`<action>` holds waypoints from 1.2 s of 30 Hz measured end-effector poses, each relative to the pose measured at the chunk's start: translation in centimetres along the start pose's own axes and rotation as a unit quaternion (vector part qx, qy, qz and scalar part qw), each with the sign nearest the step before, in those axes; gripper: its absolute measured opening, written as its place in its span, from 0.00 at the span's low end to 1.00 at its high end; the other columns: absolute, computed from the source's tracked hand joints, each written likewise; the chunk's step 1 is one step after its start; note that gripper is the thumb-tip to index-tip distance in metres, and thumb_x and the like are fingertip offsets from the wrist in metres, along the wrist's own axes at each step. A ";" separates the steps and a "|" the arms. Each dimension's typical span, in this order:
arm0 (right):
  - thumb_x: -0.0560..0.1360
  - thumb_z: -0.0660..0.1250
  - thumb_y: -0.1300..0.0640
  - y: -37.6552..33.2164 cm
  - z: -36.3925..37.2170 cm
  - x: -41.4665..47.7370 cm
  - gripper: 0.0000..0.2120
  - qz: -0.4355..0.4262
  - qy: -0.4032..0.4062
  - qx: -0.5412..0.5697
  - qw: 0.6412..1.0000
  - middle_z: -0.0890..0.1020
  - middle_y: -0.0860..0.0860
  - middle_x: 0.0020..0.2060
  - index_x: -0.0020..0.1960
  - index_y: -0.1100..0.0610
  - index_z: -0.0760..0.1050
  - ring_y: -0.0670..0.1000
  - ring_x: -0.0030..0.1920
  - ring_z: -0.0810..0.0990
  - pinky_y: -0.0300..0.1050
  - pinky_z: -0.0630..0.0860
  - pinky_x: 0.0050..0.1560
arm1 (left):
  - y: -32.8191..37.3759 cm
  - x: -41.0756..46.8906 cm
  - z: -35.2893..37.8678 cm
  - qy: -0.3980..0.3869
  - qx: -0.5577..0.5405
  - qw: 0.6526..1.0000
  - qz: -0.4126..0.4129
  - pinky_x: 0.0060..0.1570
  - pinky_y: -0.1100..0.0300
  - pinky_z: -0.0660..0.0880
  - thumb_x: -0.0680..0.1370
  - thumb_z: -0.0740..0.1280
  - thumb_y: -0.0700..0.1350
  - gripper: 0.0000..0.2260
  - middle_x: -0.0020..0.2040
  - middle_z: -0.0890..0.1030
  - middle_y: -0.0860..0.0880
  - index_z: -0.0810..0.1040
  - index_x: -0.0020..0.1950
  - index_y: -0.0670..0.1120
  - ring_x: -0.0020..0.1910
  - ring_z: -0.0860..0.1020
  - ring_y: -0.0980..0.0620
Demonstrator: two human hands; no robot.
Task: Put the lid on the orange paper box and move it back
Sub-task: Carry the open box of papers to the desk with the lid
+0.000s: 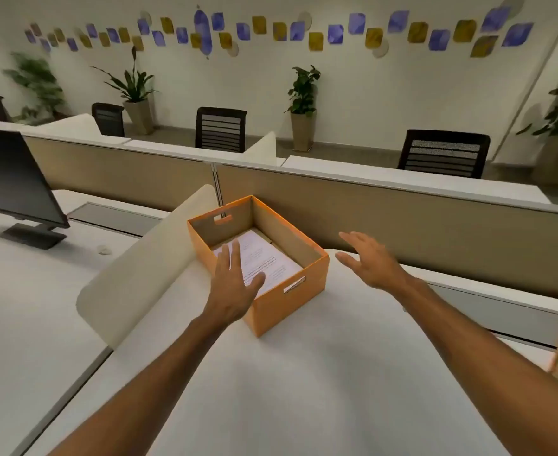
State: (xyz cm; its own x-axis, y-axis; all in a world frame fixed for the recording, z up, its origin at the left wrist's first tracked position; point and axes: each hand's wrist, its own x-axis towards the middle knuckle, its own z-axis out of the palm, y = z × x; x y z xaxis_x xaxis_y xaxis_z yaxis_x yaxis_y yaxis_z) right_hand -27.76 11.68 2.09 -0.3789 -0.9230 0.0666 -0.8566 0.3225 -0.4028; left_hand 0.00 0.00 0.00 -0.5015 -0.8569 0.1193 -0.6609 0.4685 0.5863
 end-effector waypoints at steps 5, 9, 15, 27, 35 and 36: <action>0.81 0.60 0.43 0.8 2.4 3.3 0.29 0.055 -0.037 0.073 0.995 0.68 0.55 0.75 0.77 0.55 0.63 0.56 0.74 0.66 0.53 0.64 0.72 | -2.7 1.7 2.3 -0.026 -0.090 0.993 -0.074 0.74 0.44 0.57 0.78 0.67 0.54 0.42 0.82 0.45 0.44 0.42 0.81 0.46 0.80 0.52 0.40; 0.81 0.61 0.46 0.7 4.5 5.5 0.27 0.085 -0.048 0.131 0.987 0.69 0.56 0.74 0.77 0.56 0.64 0.57 0.72 0.69 0.52 0.67 0.68 | -4.5 2.7 3.6 -0.012 -0.145 0.987 -0.068 0.66 0.50 0.68 0.75 0.68 0.53 0.39 0.78 0.59 0.43 0.52 0.79 0.44 0.75 0.62 0.43; 0.82 0.60 0.46 0.6 7.1 7.9 0.26 0.120 -0.063 0.205 0.969 0.74 0.58 0.70 0.75 0.57 0.66 0.57 0.69 0.73 0.53 0.70 0.66 | -5.7 3.3 5.1 -0.029 -0.189 0.969 -0.157 0.53 0.50 0.76 0.76 0.66 0.41 0.21 0.63 0.74 0.48 0.64 0.68 0.45 0.65 0.73 0.44; 0.77 0.67 0.61 0.6 7.3 7.2 0.10 0.209 -0.015 0.351 0.913 0.83 0.57 0.50 0.56 0.55 0.83 0.59 0.50 0.82 0.52 0.81 0.45 | -5.8 1.7 4.0 -0.038 -0.300 0.932 -0.199 0.36 0.46 0.84 0.78 0.66 0.43 0.25 0.59 0.82 0.45 0.66 0.74 0.55 0.59 0.79 0.43; 0.78 0.67 0.56 2.1 3.7 0.7 0.06 0.254 -0.045 0.441 0.860 0.81 0.57 0.49 0.51 0.59 0.75 0.61 0.50 0.81 0.68 0.81 0.47 | -3.2 -1.3 2.4 -0.101 -0.312 0.935 -0.136 0.41 0.44 0.84 0.78 0.68 0.51 0.27 0.61 0.81 0.44 0.65 0.76 0.56 0.60 0.80 0.43; 0.78 0.68 0.54 2.3 3.2 -0.5 0.08 0.261 -0.055 0.443 0.856 0.81 0.57 0.49 0.50 0.58 0.74 0.61 0.50 0.82 0.68 0.81 0.47 | -2.7 -1.7 2.2 -0.108 -0.312 0.935 -0.128 0.41 0.45 0.84 0.78 0.68 0.52 0.29 0.64 0.80 0.44 0.63 0.77 0.57 0.62 0.79 0.42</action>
State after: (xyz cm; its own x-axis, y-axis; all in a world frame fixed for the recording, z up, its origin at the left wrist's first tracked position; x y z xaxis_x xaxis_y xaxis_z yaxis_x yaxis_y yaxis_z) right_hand -28.44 12.24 -1.79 -0.5519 -0.7318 -0.3997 0.0385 0.4565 -0.8889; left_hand 1.40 0.72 -3.56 -0.5176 -0.8283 -0.2146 -0.3539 -0.0211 0.9350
